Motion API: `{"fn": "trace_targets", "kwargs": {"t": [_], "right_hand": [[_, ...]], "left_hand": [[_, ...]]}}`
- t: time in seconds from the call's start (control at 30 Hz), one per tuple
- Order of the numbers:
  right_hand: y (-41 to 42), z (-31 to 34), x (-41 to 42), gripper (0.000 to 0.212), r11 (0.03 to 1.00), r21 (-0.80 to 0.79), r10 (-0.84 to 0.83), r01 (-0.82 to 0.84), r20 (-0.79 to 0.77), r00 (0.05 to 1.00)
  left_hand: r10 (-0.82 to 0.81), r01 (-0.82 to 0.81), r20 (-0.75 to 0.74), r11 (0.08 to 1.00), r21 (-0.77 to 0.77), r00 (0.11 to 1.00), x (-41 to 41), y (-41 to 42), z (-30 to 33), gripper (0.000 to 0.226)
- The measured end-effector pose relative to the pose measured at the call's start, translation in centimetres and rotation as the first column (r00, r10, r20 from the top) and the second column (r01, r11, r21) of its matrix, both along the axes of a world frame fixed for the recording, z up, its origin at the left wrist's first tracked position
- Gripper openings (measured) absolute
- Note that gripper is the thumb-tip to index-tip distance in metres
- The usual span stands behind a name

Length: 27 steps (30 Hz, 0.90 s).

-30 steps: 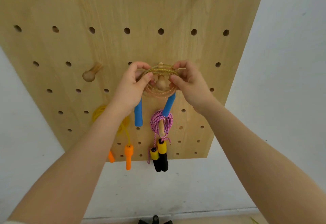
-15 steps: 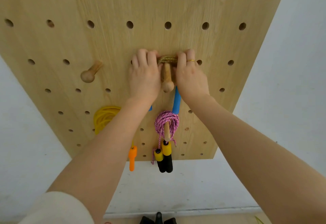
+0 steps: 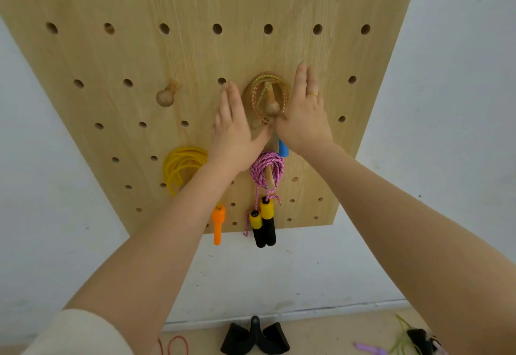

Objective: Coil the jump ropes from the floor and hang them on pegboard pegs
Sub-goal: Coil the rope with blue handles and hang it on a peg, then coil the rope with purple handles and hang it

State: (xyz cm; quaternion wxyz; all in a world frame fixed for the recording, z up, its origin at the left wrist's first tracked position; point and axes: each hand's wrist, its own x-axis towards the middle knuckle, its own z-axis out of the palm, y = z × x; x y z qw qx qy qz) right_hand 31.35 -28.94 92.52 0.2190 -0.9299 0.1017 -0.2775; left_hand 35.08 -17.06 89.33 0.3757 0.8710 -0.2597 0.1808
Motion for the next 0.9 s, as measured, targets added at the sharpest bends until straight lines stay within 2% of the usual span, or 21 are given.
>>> {"fn": "trace_targets", "kwargs": {"t": [0.1, 0.17, 0.23, 0.3, 0.37, 0.47, 0.53, 0.67, 0.8, 0.9], "right_hand": [[-0.9, -0.9, -1.7, 0.078, 0.999, 0.031, 0.018, -0.02, 0.04, 0.999], [-1.8, -2.4, -3.1, 0.071, 0.999, 0.042, 0.016, -0.017, 0.019, 1.0], [-2.7, -4.5, -4.7, 0.063, 0.997, 0.071, 0.016, -0.01, -0.082, 0.997], [-3.3, -7.1, -6.7, 0.052, 0.995, 0.099, 0.025, -0.005, -0.205, 0.978], [-3.8, -9.8, -9.1, 0.041, 0.996, 0.089, 0.043, -0.017, -0.299, 0.953], [-5.2, -13.7, -13.4, 0.032, 0.996, 0.078, 0.065, -0.035, -0.418, 0.906], [-7.2, -16.0, -16.3, 0.027, 0.996, 0.083, 0.059, -0.02, -0.499, 0.865], [-13.4, -20.1, -20.8, 0.024, 0.993, 0.088, -0.017, 0.084, -0.584, 0.812], [-20.8, -25.7, -23.9, 0.024, 0.955, 0.147, -0.103, 0.258, -0.651, 0.752], [-26.1, -32.0, -25.8, 0.025, 0.891, 0.193, -0.151, 0.41, -0.726, 0.671]], "left_hand": [[-0.026, 0.026, 0.026, 1.0, -0.002, 0.999, -1.4, 1.4, 0.2, 0.092], [-0.025, 0.023, 0.135, 1.0, 0.02, 0.991, -2.9, 2.3, -0.3, 0.082], [-0.079, 0.08, 0.271, 0.997, 0.007, 0.959, -4.8, 2.6, -1.5, 0.063], [-0.189, 0.191, 0.305, 0.981, 0.023, 0.934, -6.8, 2.0, -3.8, 0.046], [-0.347, 0.331, 0.202, 0.937, 0.11, 0.916, -8.6, 0.7, -6.7, 0.039], [-0.491, 0.504, -0.118, 0.823, 0.262, 0.863, -10.8, -1.7, -11.4, 0.036], [-0.472, 0.565, -0.33, 0.769, 0.299, 0.817, -11.9, -3.4, -14.2, 0.038], [-0.425, 0.651, -0.567, 0.704, 0.283, 0.706, -13.7, -7.9, -18.5, 0.039], [-0.403, 0.724, -0.684, 0.635, 0.27, 0.608, -14.8, -14.7, -23.5, 0.036], [-0.329, 0.715, -0.751, 0.648, 0.262, 0.573, -15.1, -20.7, -28.5, 0.035]]}}
